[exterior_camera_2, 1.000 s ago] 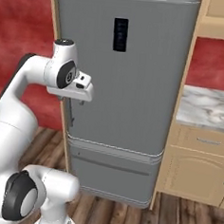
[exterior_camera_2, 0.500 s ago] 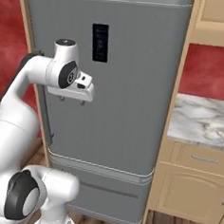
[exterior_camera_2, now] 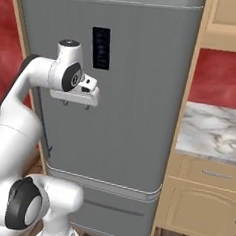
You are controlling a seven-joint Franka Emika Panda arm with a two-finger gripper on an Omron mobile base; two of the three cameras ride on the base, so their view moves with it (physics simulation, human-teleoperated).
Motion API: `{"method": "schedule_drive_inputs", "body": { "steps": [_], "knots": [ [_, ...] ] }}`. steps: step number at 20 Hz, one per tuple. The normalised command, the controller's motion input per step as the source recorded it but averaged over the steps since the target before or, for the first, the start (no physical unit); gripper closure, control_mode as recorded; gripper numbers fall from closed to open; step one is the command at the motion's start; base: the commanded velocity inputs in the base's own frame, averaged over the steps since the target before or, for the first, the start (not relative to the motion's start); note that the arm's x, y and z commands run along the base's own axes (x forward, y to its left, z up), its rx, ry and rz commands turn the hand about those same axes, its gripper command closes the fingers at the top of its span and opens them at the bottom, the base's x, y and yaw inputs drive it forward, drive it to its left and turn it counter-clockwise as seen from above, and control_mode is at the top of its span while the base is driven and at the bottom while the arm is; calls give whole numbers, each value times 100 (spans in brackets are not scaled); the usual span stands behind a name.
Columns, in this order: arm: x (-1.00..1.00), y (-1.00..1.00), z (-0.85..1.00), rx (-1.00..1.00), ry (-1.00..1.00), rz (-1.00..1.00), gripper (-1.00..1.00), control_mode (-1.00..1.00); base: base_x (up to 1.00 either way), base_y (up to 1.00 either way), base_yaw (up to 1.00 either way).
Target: Navigate to the fridge.
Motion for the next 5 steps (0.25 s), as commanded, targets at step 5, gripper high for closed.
{"method": "schedule_drive_inputs", "body": {
  "steps": [5],
  "knots": [
    [0, 0, 0, 0, 0, 0, -100, 100, 56, 0, 0]
  ]
}}
